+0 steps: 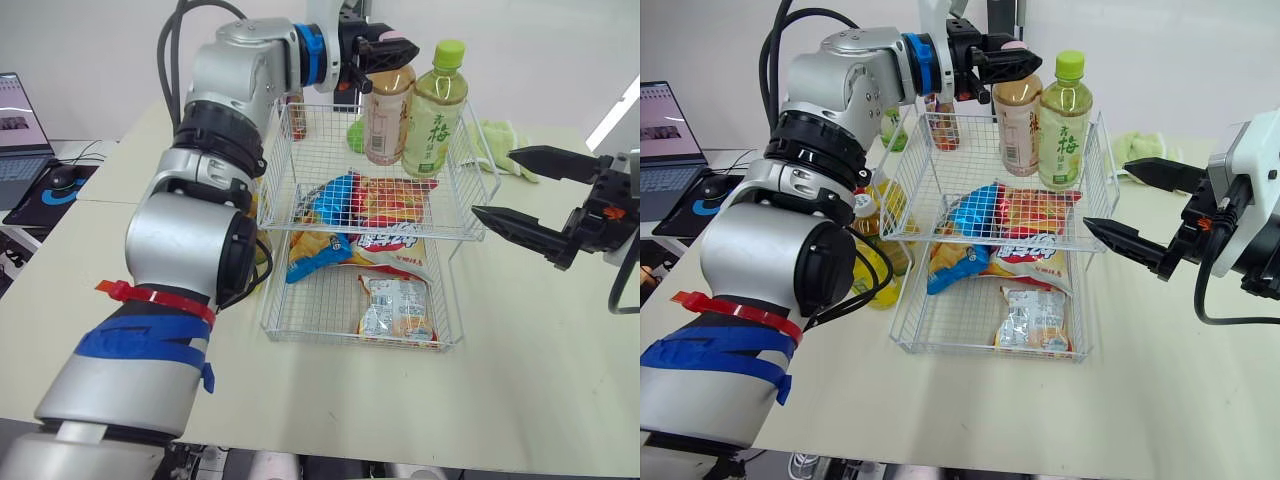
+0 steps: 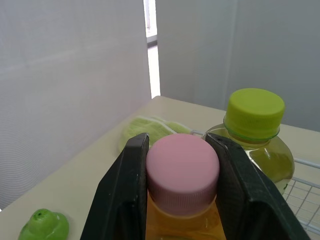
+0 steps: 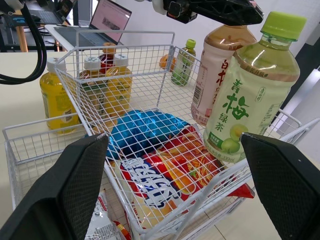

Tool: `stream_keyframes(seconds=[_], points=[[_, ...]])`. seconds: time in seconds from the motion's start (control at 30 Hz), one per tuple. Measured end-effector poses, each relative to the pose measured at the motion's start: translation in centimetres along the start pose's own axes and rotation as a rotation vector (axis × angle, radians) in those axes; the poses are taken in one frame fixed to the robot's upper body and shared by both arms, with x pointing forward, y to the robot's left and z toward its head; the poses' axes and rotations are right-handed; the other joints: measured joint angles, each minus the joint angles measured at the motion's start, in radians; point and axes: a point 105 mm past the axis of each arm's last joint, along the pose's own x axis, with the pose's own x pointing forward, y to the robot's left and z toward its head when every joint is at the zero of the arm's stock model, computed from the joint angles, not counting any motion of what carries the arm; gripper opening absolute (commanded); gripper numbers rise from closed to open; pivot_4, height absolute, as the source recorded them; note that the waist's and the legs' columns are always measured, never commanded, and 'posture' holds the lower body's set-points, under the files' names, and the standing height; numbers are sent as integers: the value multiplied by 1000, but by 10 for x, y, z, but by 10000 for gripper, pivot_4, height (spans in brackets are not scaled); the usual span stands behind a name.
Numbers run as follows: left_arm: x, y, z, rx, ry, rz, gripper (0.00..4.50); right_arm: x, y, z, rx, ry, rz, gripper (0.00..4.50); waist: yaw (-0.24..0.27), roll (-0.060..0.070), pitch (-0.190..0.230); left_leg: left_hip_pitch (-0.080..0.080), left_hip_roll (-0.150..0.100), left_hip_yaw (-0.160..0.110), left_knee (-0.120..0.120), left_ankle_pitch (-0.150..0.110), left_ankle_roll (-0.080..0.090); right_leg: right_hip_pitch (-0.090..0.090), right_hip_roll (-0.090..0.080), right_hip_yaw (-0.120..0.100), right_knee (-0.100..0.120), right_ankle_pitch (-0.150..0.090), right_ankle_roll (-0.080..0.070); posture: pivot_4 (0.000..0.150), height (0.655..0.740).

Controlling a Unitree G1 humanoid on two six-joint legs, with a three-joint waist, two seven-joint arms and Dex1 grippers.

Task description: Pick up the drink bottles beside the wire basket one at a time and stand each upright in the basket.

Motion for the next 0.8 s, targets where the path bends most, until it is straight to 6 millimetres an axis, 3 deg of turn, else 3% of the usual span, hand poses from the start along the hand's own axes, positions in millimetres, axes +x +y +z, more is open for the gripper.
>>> stream_keyframes(seconds=[0.4,0.73,0.8], points=[[-9,3,1,-18,25,9,13768,4,0,-1,2,1,12,45000,-1,0,0,0,0,0,0,0,0,0,0,0,0,0,0,1500,7211],[-12,-6,14,24,5,-34,44657,5,-5,4,-11,-25,-11,45000,-1,0,0,0,0,0,0,0,0,0,0,0,0,0,0,1500,7211],[-18,-6,20,36,1,-38,44924,5,-7,4,-13,-24,-21,45000,-3,0,0,0,0,0,0,0,0,0,0,0,1,0,0,1500,7211]])
